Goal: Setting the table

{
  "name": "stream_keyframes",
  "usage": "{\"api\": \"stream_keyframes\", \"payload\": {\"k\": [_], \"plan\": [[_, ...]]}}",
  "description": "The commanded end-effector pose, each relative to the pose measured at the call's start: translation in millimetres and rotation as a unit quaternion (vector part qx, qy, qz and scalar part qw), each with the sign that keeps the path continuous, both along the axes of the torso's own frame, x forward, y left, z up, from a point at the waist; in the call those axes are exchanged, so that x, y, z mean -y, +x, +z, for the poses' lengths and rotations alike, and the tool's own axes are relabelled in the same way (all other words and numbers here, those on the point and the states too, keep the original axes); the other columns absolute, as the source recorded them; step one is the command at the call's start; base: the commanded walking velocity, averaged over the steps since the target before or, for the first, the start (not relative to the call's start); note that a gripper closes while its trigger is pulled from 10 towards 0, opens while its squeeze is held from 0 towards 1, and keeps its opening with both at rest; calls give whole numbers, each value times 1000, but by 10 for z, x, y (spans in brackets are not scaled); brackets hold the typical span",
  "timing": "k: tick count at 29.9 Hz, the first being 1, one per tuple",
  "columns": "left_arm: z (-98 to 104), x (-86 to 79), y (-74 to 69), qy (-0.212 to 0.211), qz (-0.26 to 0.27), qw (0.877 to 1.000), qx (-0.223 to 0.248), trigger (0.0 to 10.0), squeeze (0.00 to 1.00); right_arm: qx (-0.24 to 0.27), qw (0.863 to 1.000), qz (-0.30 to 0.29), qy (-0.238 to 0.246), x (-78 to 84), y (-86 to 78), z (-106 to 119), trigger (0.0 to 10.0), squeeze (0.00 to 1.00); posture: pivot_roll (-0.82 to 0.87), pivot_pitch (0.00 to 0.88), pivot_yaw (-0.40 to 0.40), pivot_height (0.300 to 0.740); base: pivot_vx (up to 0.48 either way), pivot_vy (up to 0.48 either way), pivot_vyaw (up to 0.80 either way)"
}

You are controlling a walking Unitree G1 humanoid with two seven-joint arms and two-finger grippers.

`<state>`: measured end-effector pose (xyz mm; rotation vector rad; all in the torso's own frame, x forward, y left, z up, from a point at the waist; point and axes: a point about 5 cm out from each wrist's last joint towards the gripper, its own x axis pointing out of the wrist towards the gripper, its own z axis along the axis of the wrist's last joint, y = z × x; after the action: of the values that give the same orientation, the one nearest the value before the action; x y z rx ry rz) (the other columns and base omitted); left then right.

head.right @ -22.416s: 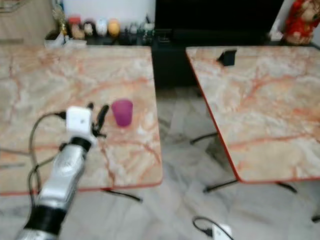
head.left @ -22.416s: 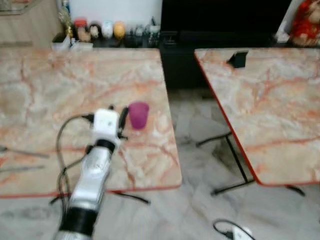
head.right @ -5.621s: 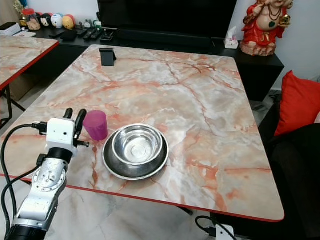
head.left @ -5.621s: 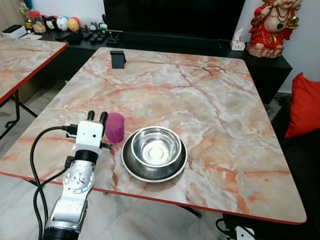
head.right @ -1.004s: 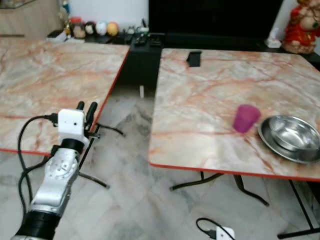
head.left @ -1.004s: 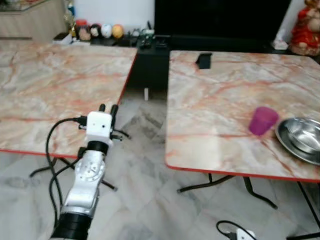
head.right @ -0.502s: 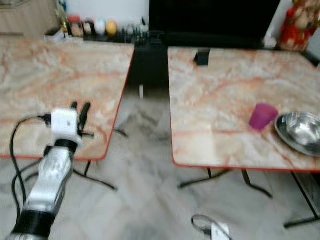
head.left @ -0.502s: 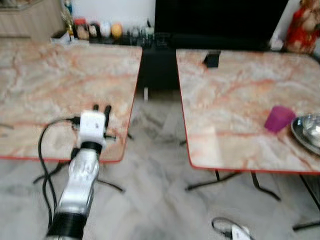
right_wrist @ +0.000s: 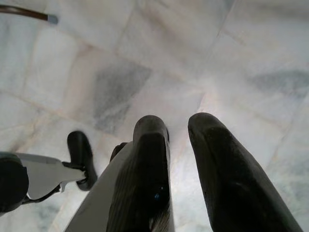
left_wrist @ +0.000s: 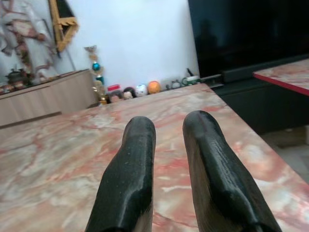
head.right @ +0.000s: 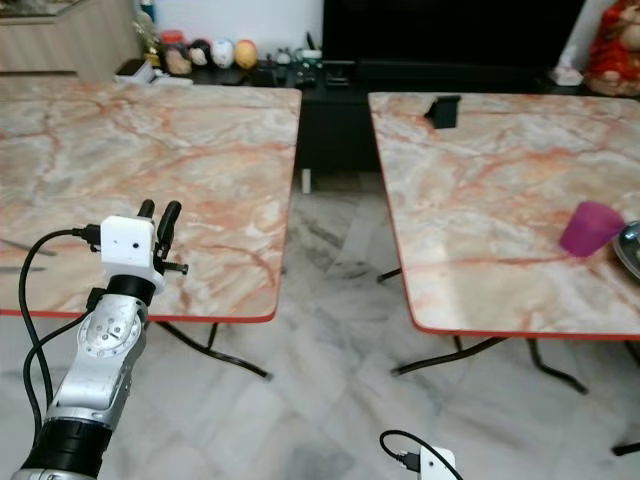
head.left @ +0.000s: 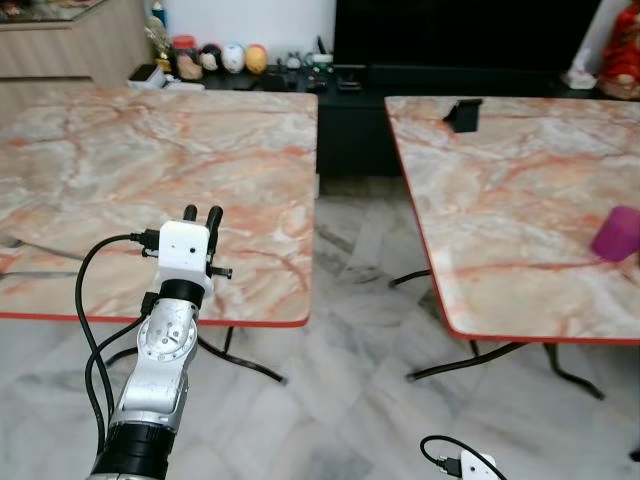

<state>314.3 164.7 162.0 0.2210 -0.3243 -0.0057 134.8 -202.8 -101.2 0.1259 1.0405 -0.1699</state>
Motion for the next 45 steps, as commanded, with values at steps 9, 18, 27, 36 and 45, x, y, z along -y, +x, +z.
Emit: {"api": "stream_keyframes", "payload": {"k": [9, 18, 27, 36, 45], "plan": [[54, 54, 25, 4, -10, 1000, 11, 10000, 0, -5, 1000, 0, -4, 25, -35, -8, 10000, 0, 125, 0, -24, 727, 0, 214, 0], [32, -27, 12, 2, 13, 1000, 6, 10000, 0, -4, 1000, 6, -7, 32, -16, 0, 10000, 0, 140, 0, -36, 727, 0, 0, 0], [-19, -221, -50, -1, 60, 998, -4, 10000, 0, 0, 1000, 8, -10, 33, 4, 7, 10000, 0, 153, 0, -39, 727, 0, 0, 679], [-35, -325, -81, -3, 96, 995, 0, 10000, 0, 1, 1000, 10, -12, 26, 12, 9, 10000, 0, 151, 0, -35, 727, 0, 0, 800], [-53, -455, -122, -5, 130, 992, 1, 10000, 0, 2, 1000, 10, -11, 28, 16, 11, 10000, 0, 156, 0, -41, 727, 0, 0, 800]]}}
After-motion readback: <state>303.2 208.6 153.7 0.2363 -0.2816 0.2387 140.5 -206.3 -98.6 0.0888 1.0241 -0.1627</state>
